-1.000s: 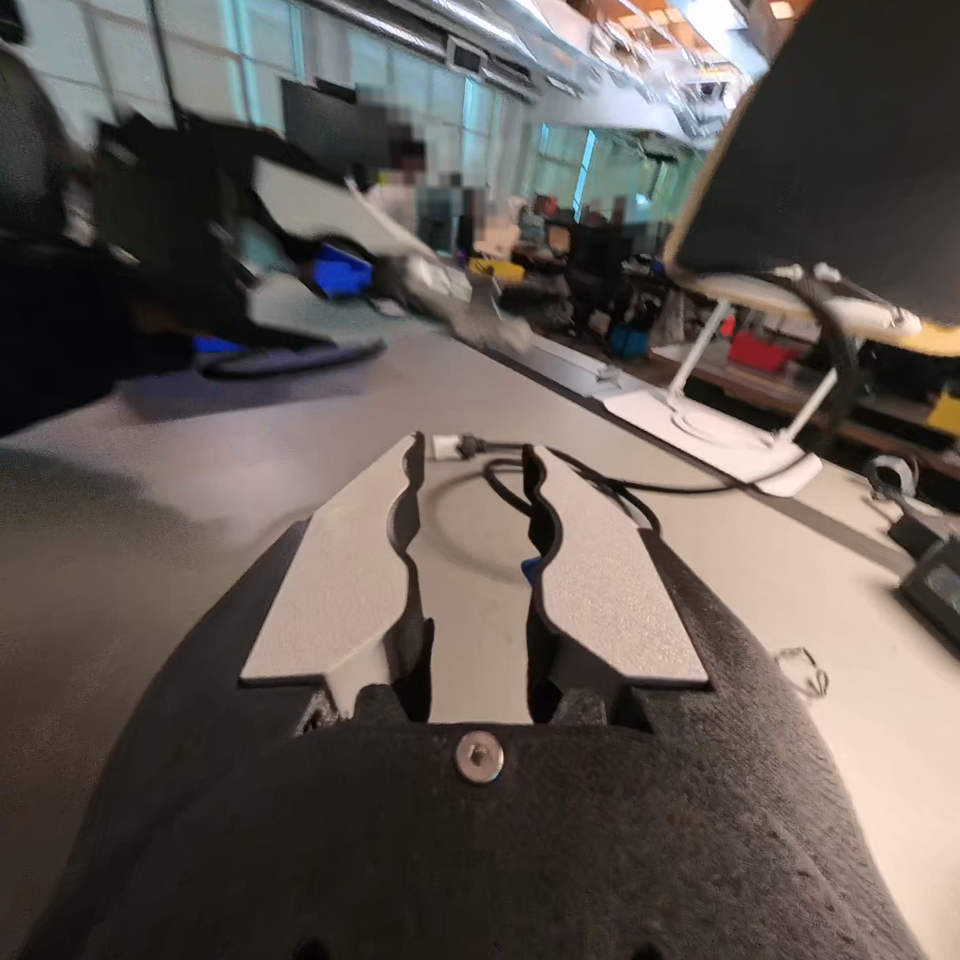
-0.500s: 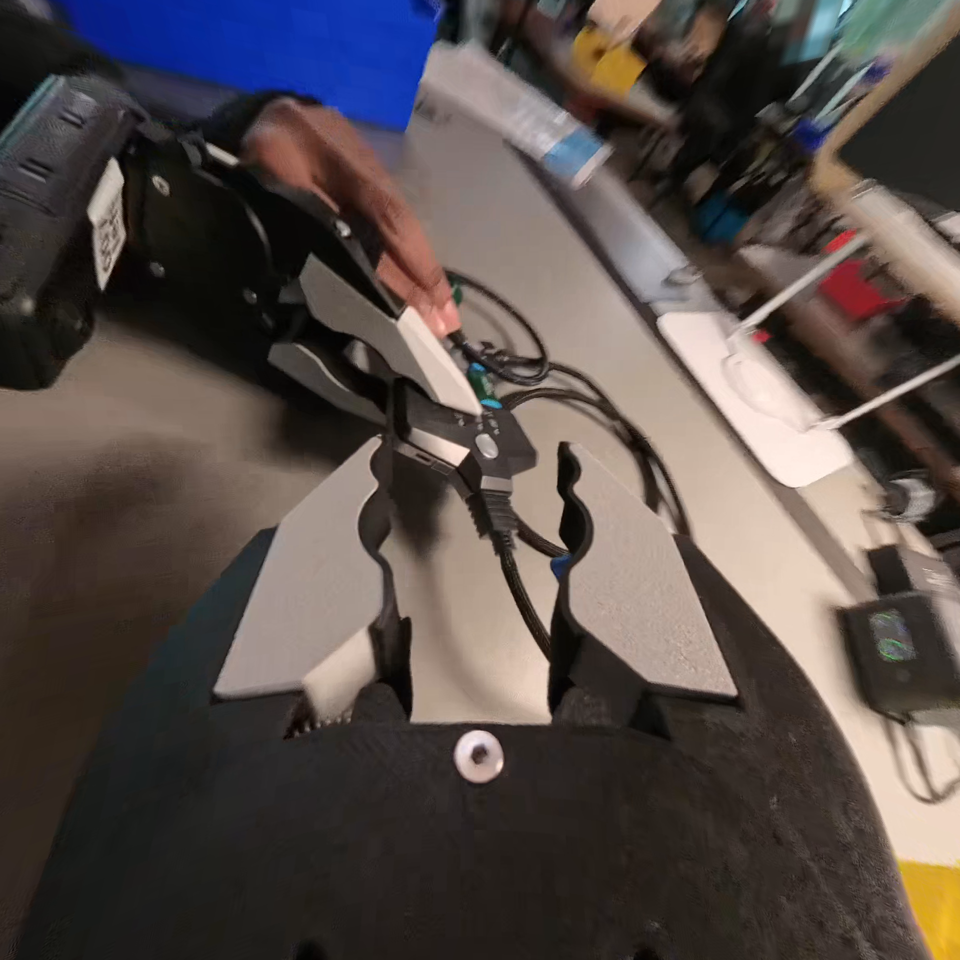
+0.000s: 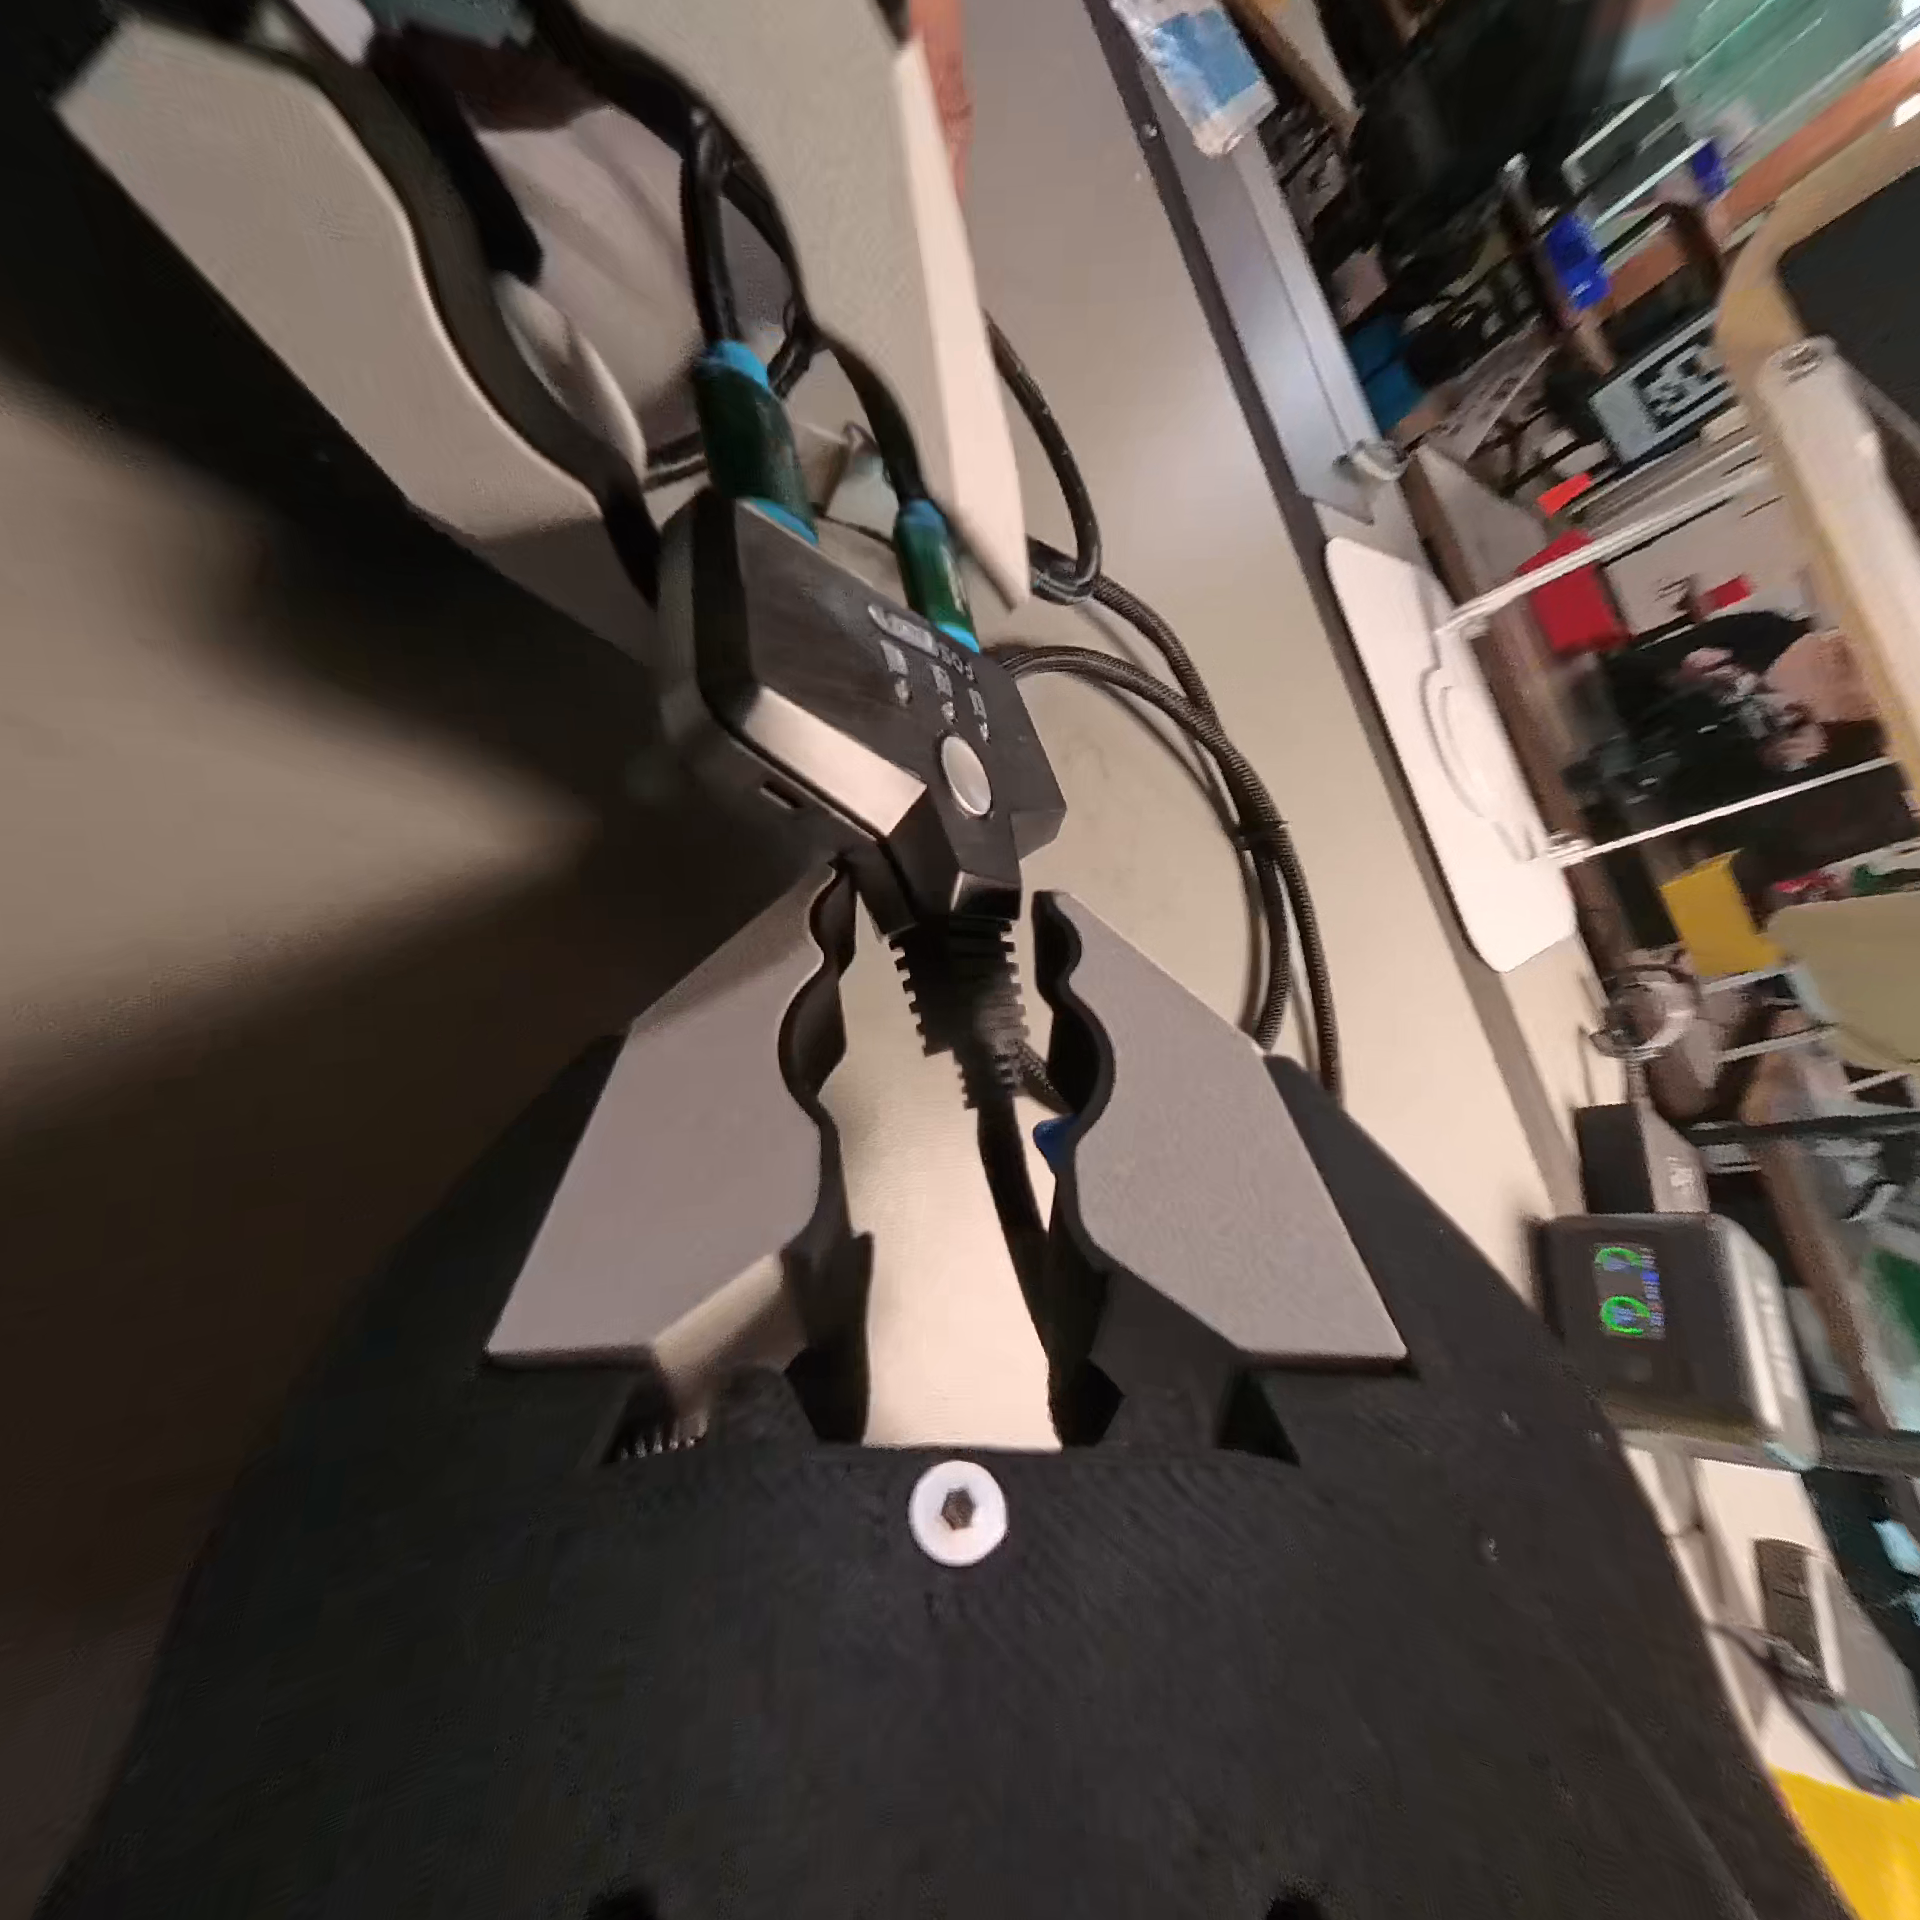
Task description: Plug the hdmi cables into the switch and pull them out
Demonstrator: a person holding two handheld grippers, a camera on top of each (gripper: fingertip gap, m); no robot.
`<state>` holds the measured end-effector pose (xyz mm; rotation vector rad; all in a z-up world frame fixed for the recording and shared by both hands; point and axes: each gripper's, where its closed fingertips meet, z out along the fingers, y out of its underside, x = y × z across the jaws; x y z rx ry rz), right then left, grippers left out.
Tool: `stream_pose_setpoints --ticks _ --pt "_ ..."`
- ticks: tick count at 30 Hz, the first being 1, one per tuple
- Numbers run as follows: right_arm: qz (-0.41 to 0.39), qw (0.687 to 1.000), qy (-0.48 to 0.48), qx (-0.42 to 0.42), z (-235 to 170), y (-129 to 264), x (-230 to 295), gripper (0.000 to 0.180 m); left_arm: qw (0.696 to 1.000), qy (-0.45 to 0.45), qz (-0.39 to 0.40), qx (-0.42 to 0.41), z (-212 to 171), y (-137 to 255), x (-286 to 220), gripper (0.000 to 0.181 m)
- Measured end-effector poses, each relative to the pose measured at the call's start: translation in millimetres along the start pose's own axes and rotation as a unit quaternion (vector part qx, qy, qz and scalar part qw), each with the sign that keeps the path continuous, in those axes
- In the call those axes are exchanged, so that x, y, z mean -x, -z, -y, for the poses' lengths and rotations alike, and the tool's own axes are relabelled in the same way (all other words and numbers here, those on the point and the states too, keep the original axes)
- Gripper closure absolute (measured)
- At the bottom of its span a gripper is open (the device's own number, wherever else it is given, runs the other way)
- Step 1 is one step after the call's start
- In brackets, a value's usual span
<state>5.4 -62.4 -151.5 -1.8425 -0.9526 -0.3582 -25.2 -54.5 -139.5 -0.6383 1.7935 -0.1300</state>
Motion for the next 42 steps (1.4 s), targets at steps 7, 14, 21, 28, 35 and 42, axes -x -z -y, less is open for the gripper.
stream_pose_setpoints --ticks 7,14,21,28,35,42 --pt "-0.101 0.994 -0.006 0.044 -17 -3 -33 0.151 0.962 0.267 -0.012 -0.060 1 17 39 0.125" --pt "-0.176 0.980 -0.068 0.064 -16 0 -54 0.153 0.783 0.610 -0.096 -0.080 13 13 40 0.132" --pt "-0.236 0.966 -0.074 0.077 10 -3 -51 0.154 0.545 0.816 -0.137 -0.134 21 3 41 0.112" --pt "-0.253 0.965 -0.028 0.061 41 -10 -32 0.157 0.492 0.855 -0.079 -0.145 2 3 48 0.140" --pt "-0.174 0.981 -0.077 -0.047 82 0 -16 0.152 0.570 0.809 -0.031 -0.139 -26 11 62 0.147" --pt "-0.115 0.975 -0.168 -0.084 73 23 -36 0.130 0.697 0.695 -0.078 -0.157 -31 39 94 0.150"
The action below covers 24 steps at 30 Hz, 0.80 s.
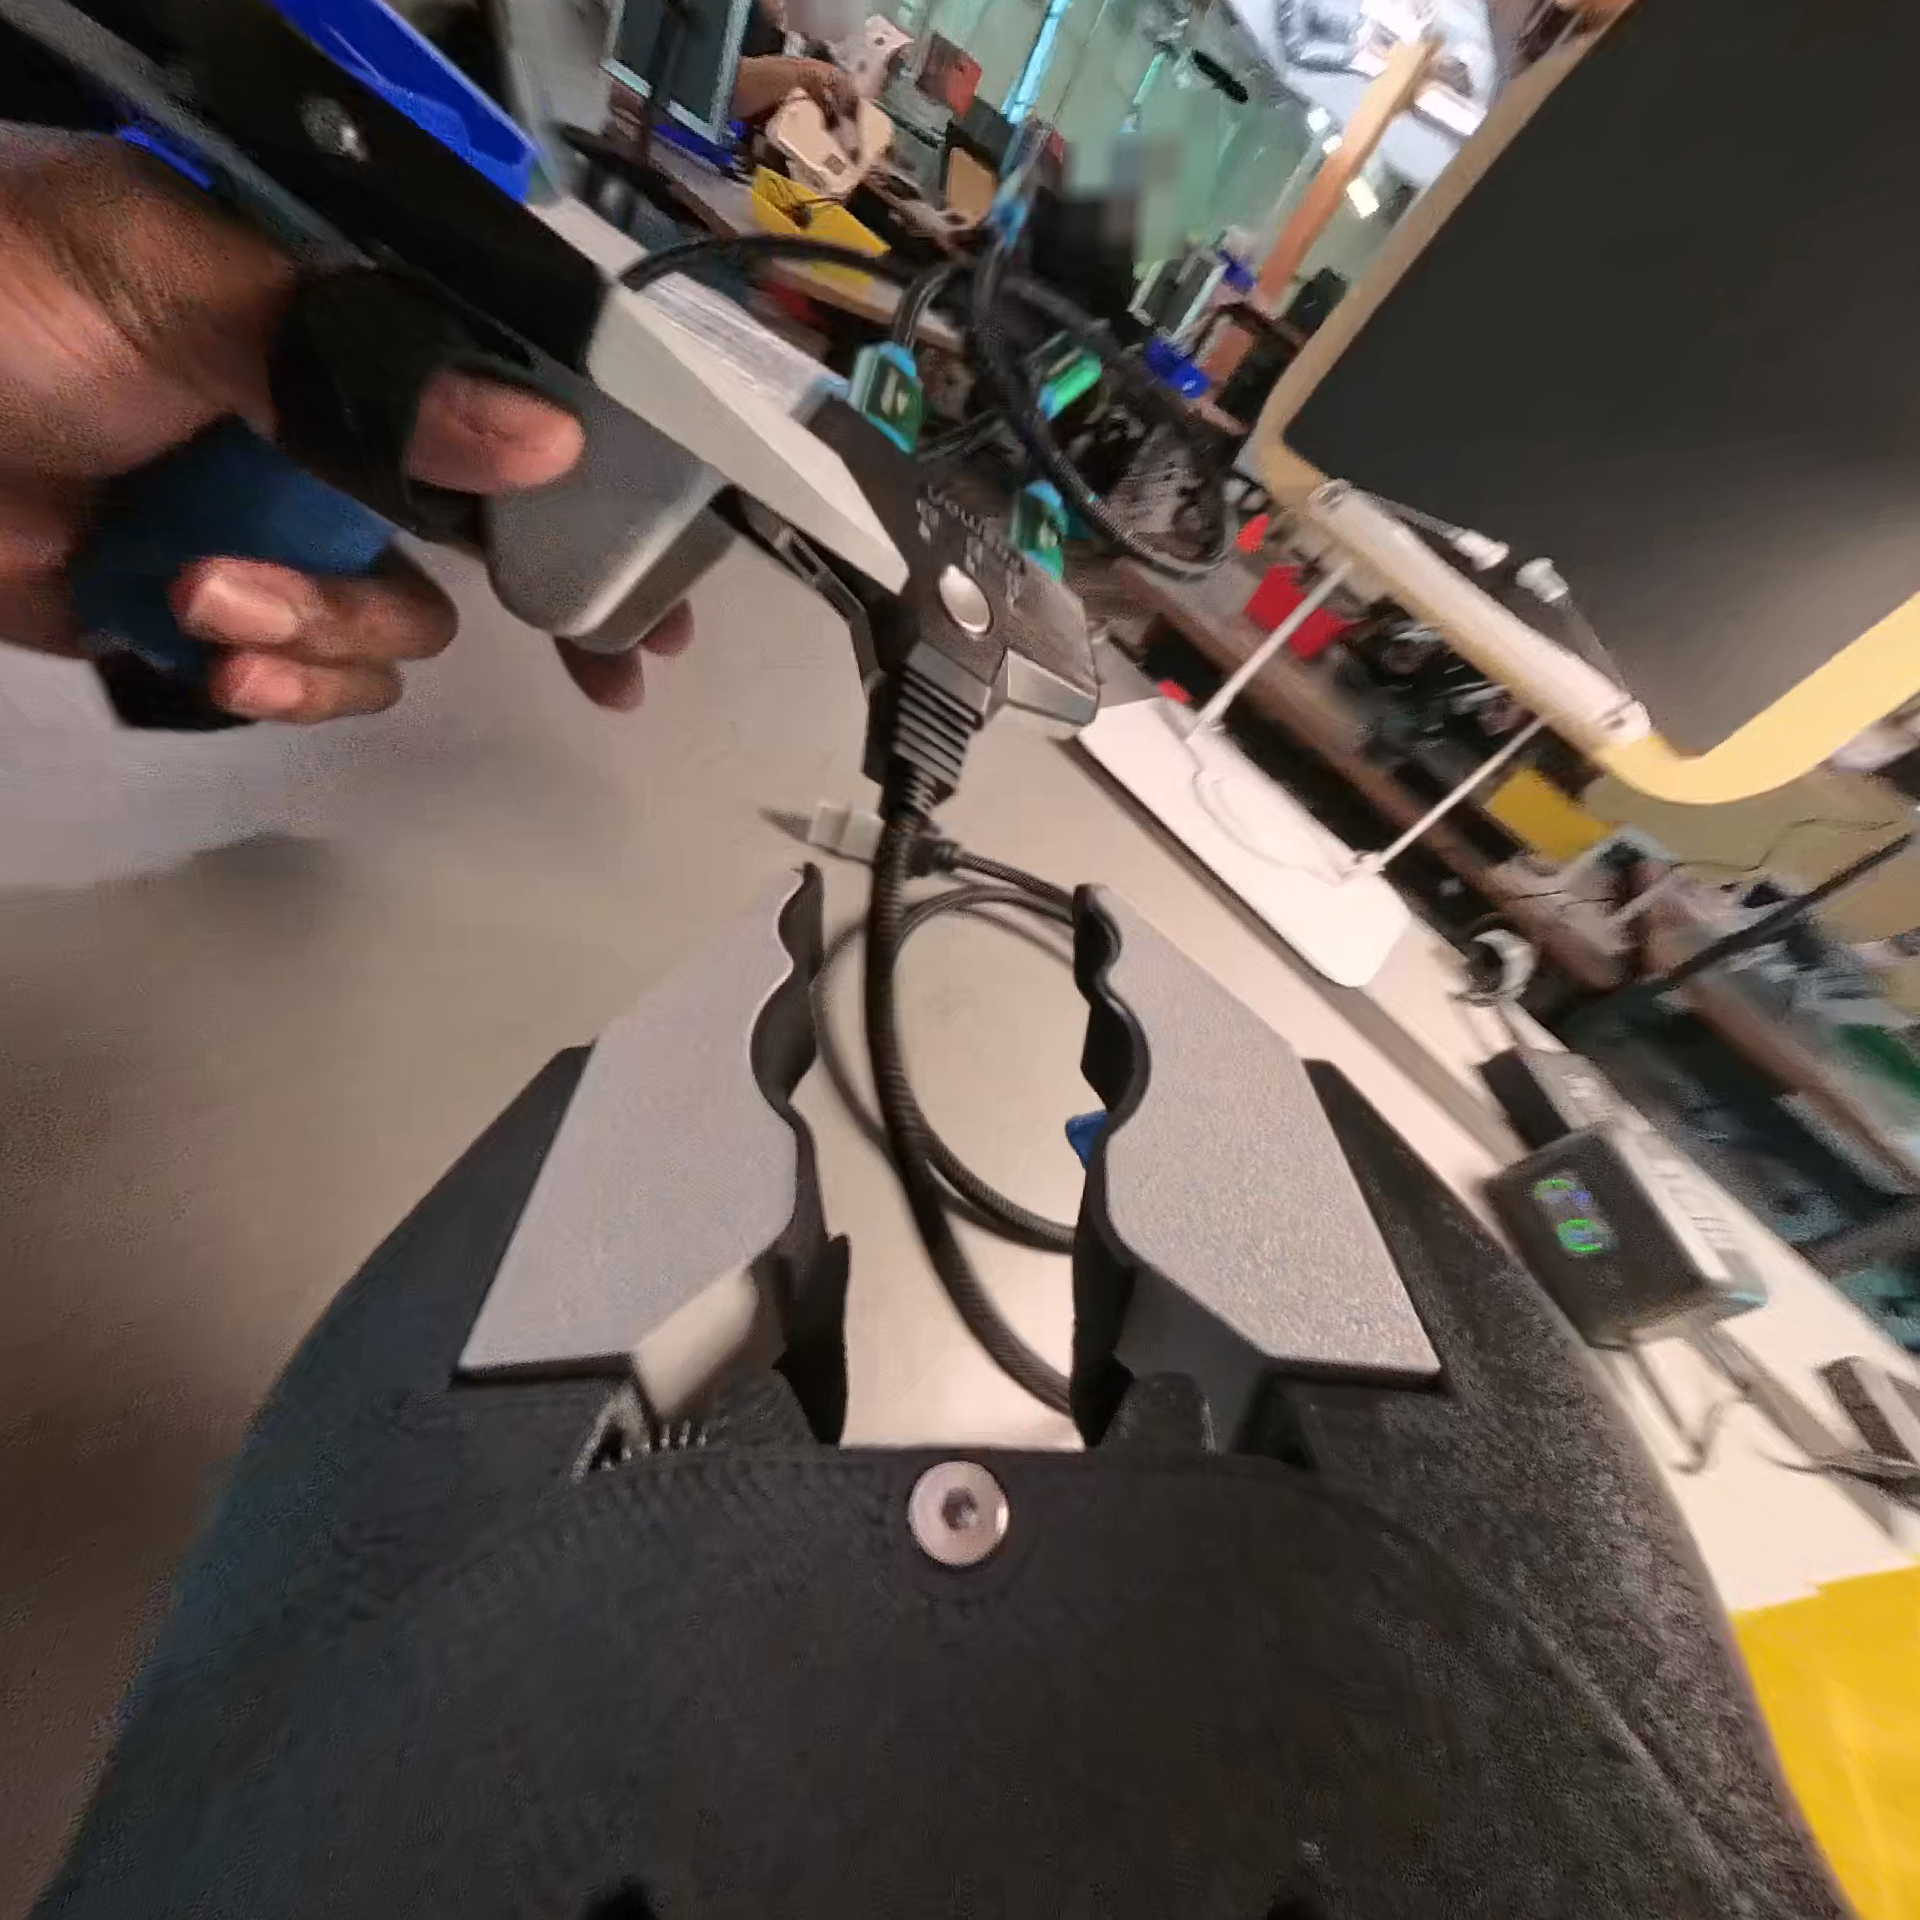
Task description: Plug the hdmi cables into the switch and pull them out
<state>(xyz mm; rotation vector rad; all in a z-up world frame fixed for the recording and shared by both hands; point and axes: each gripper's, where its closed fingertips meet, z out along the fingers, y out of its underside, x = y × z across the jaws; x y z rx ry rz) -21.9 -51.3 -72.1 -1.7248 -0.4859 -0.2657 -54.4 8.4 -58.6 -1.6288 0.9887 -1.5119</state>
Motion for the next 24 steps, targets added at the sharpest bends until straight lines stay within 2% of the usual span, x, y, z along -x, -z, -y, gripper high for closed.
stream_pose_setpoints --ticks 3,6,8,11,15,20,24 --pt "0.101 0.992 -0.067 0.026 -11 -1 21 0.117 0.995 -0.063 -0.053 0.064 -4 9 -14 0.152" --pt "0.192 0.974 -0.108 0.047 -14 0 62 0.122 0.984 -0.096 -0.104 0.107 -12 19 -26 0.153" --pt "0.241 0.963 -0.102 0.064 -12 2 94 0.129 0.984 -0.104 -0.104 0.102 -10 21 -27 0.153" --pt "0.291 0.951 -0.081 0.067 -2 3 142 0.139 0.991 -0.061 -0.099 0.068 3 19 -25 0.156" --pt "0.327 0.942 -0.057 0.052 17 4 182 0.130 0.991 -0.056 -0.099 0.074 -4 17 -23 0.156" --pt "0.347 0.938 0.000 0.015 30 23 166 0.130 0.983 -0.072 -0.121 0.122 -23 19 -22 0.158" --pt "0.264 0.963 0.049 -0.030 35 24 97 0.134 0.976 -0.059 -0.144 0.155 -36 23 -20 0.159"
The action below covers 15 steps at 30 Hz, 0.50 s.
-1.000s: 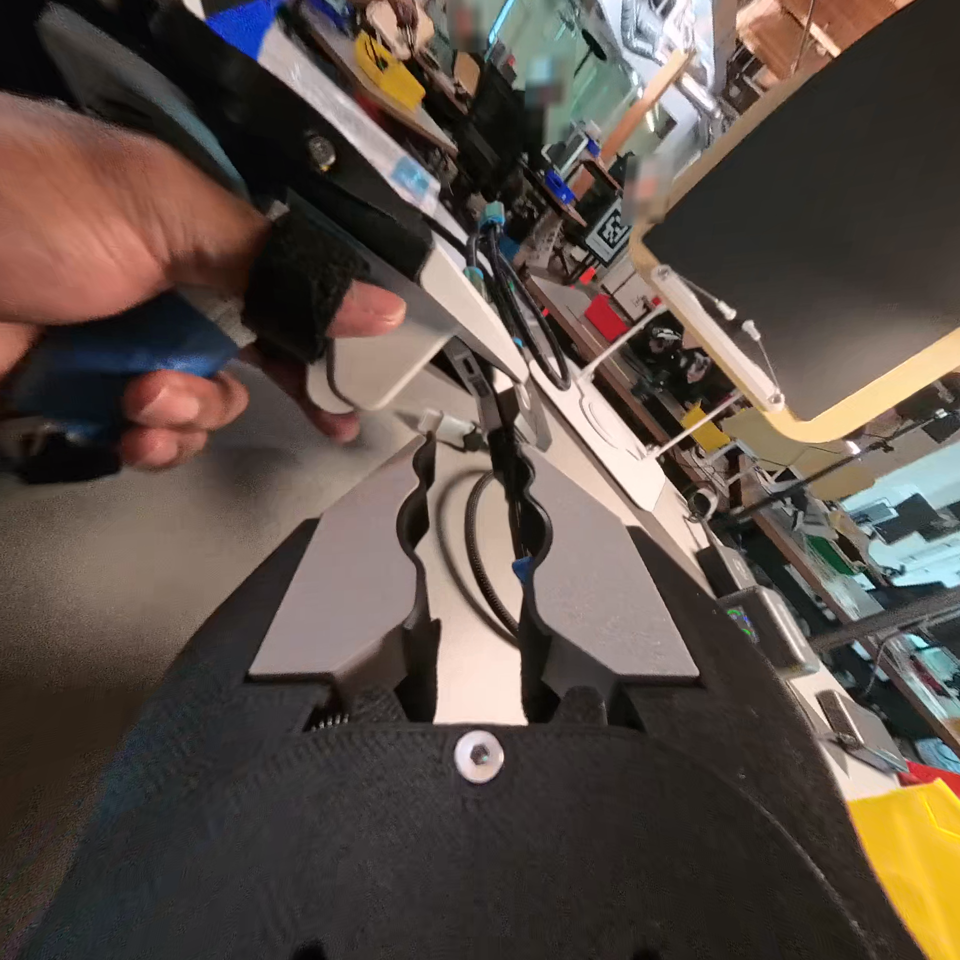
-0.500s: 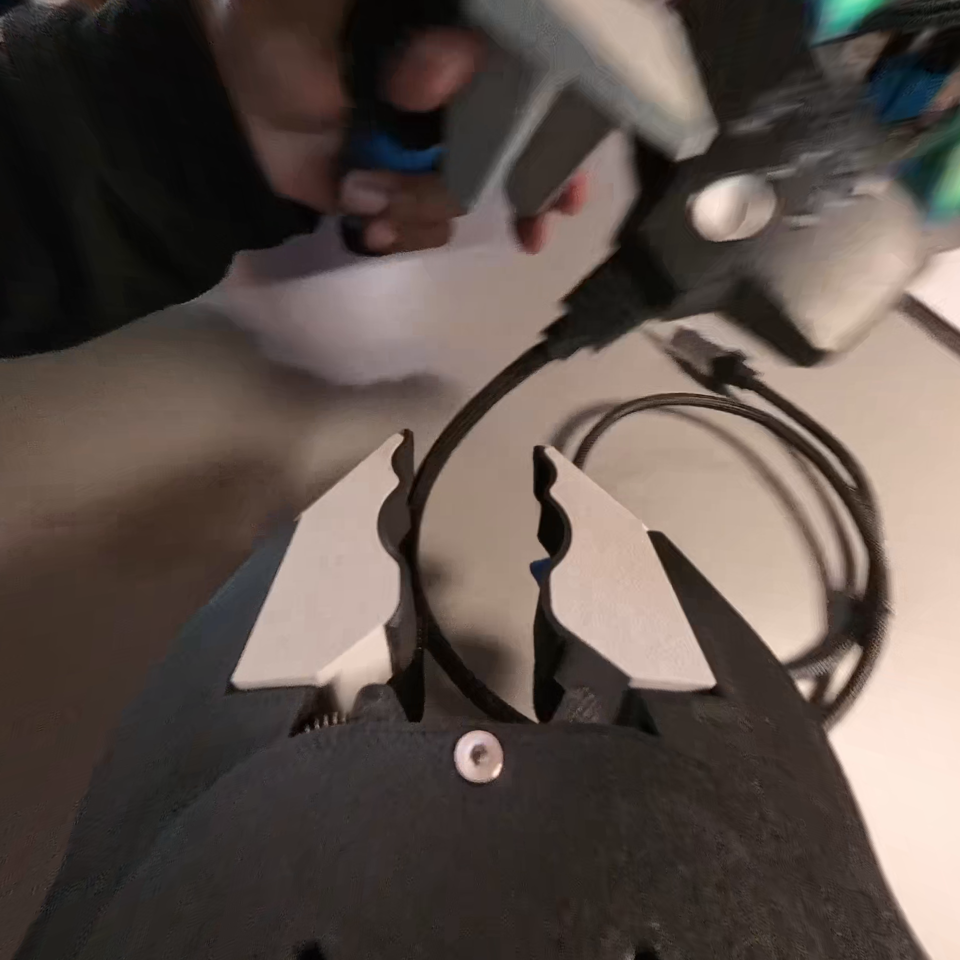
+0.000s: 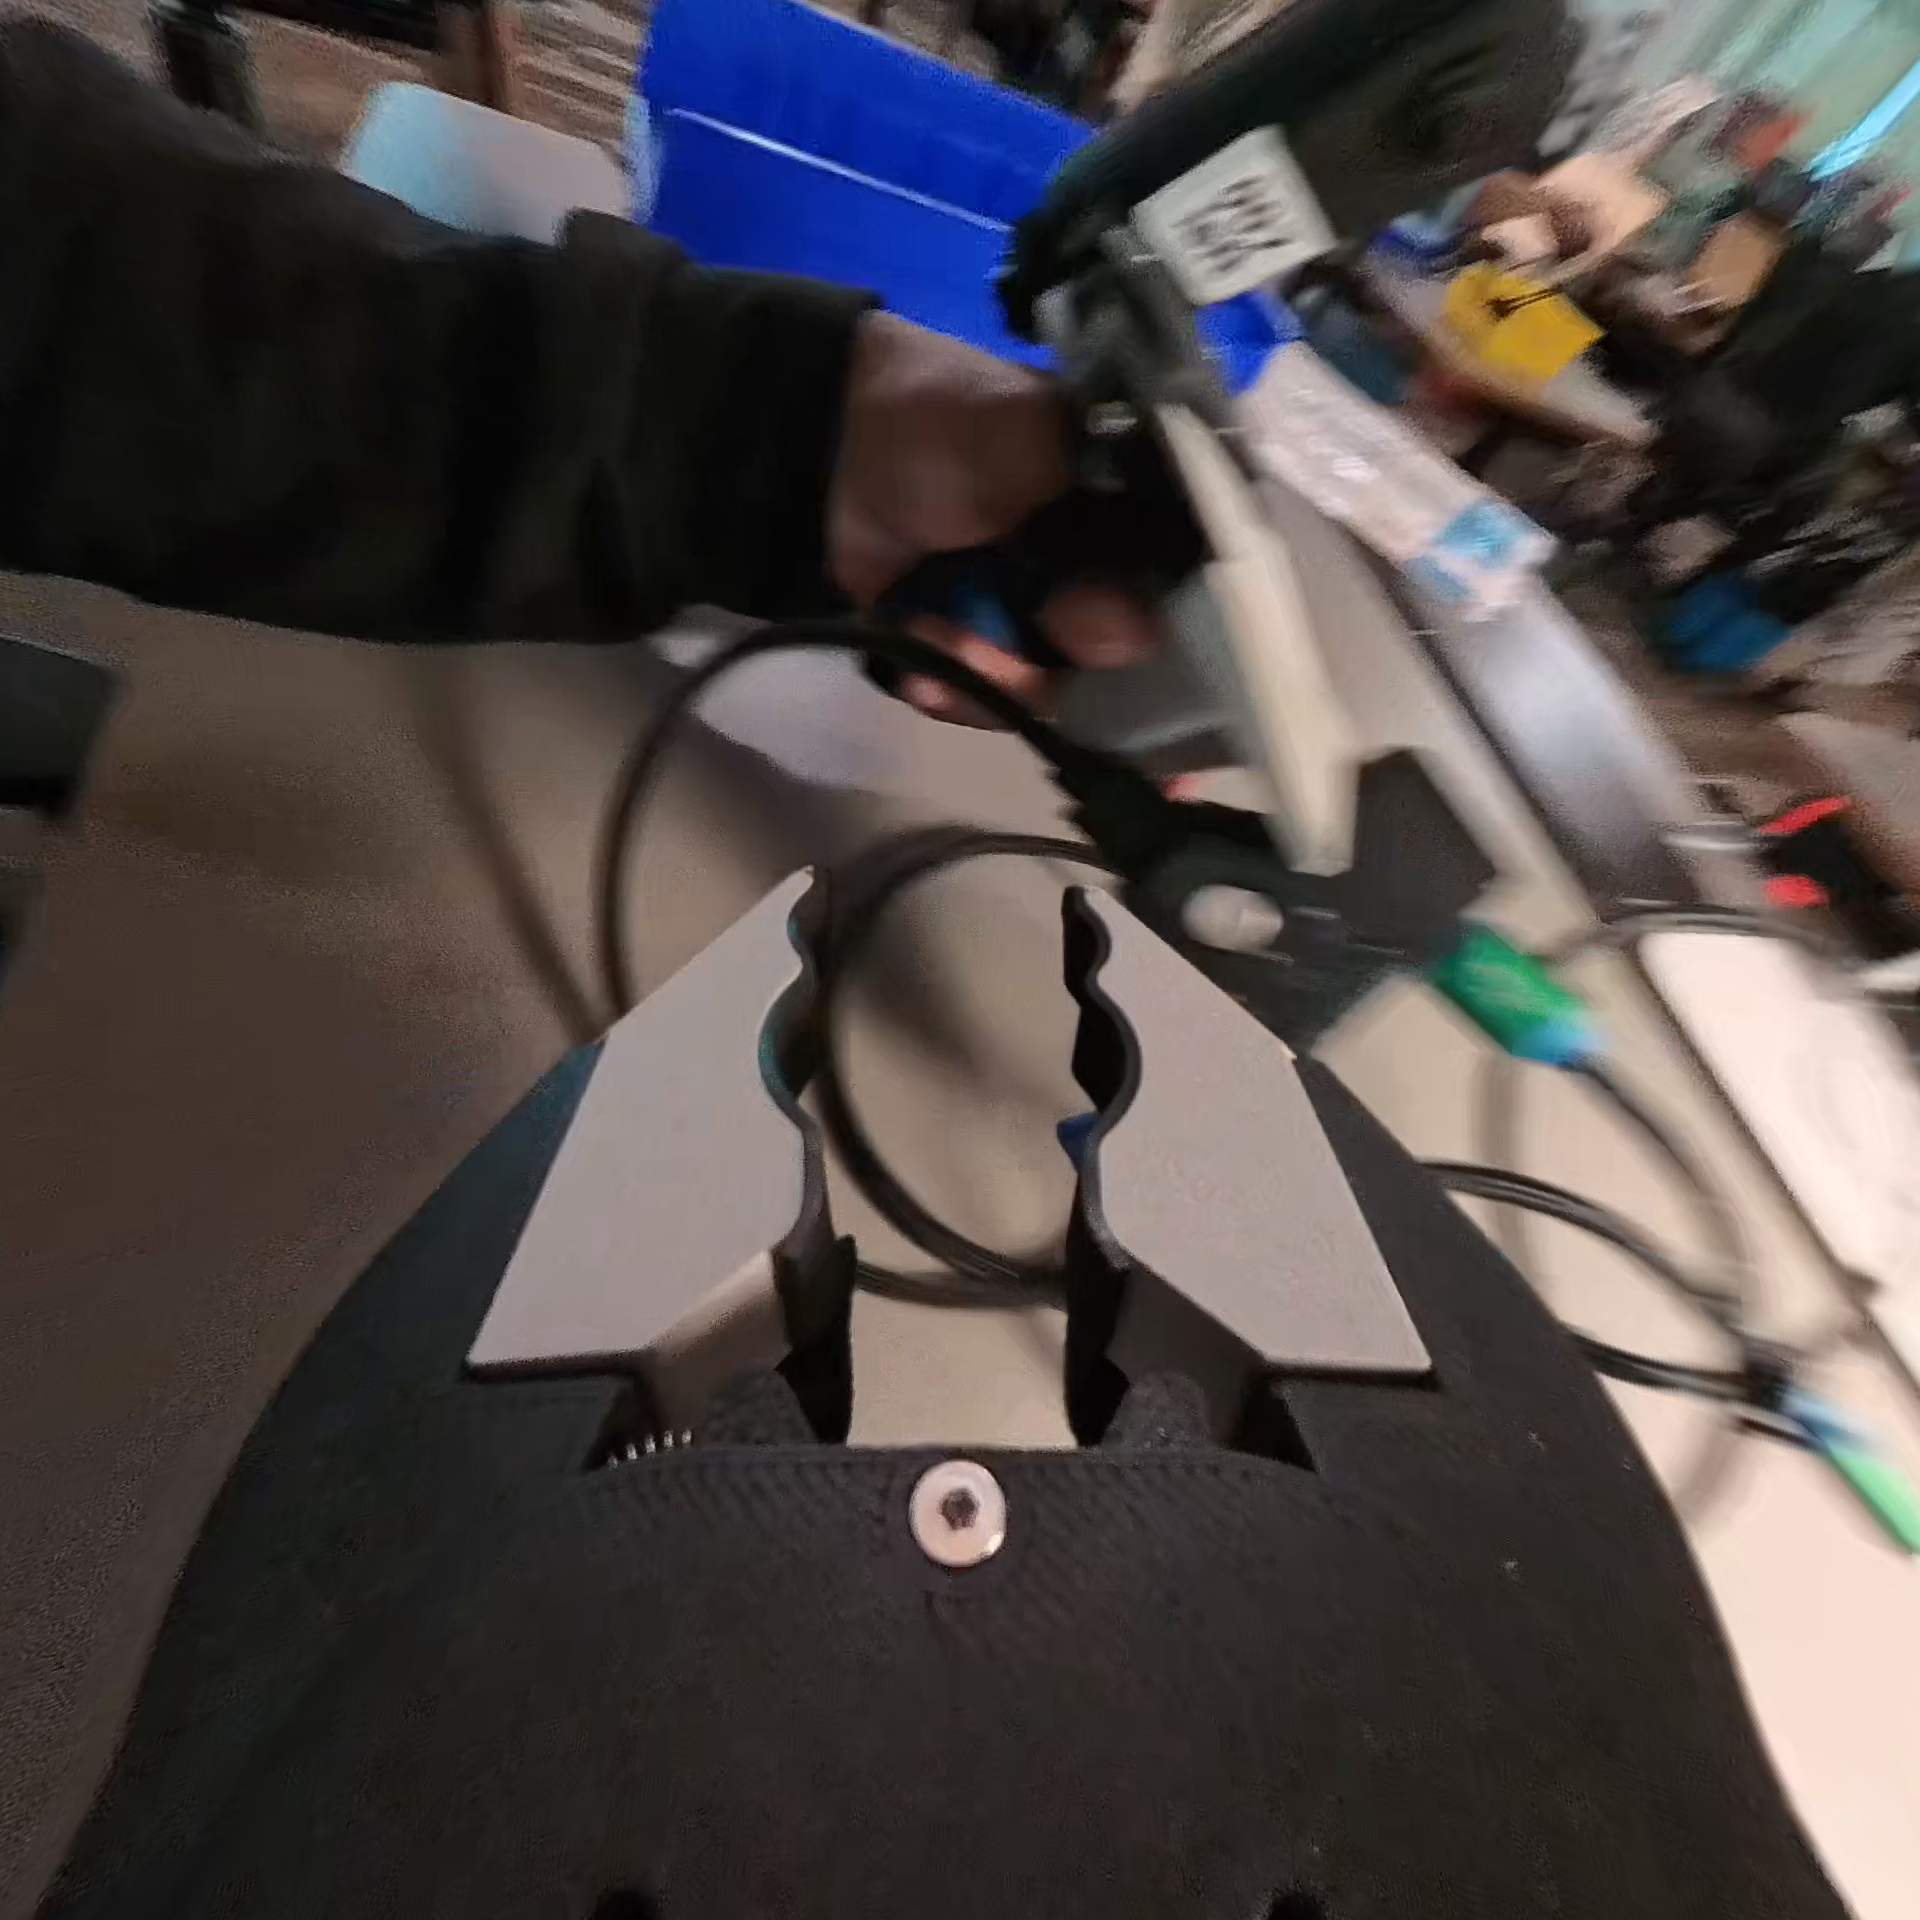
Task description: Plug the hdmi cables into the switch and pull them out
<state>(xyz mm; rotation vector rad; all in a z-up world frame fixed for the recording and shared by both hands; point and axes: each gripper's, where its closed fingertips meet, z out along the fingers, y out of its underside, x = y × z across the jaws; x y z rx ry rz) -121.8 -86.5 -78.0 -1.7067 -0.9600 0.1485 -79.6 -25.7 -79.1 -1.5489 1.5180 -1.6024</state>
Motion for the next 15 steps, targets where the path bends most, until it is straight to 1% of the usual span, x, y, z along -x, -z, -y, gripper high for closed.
stream_pose_setpoints --ticks 2,4,6,8,11,13,14,15 --pt "-0.077 0.996 0.054 0.011 -7 15 -43 0.135 0.999 0.004 -0.029 0.020 -8 0 -5 0.159" --pt "-0.123 0.987 0.100 0.035 -17 22 -74 0.135 0.997 0.006 -0.065 0.042 -16 0 -13 0.158" --pt "-0.108 0.981 0.146 0.066 -30 18 -78 0.133 0.994 0.004 -0.096 0.061 -25 -1 -22 0.158" --pt "-0.083 0.973 0.195 0.095 -43 10 -70 0.133 0.990 0.004 -0.124 0.072 -30 -2 -30 0.158" --pt "-0.048 0.969 0.222 0.102 -53 0 -52 0.135 0.983 0.000 -0.158 0.093 -40 -3 -41 0.159" --pt "-0.050 0.966 0.231 0.107 -60 -4 -48 0.151 0.982 0.006 -0.156 0.104 -45 -5 -39 0.158" --pt "-0.059 0.963 0.236 0.112 -63 -5 -49 0.156 0.983 0.015 -0.150 0.105 -46 -6 -36 0.158" --pt "-0.068 0.962 0.240 0.113 -65 -5 -51 0.156 0.984 0.024 -0.145 0.104 -46 -8 -33 0.157"
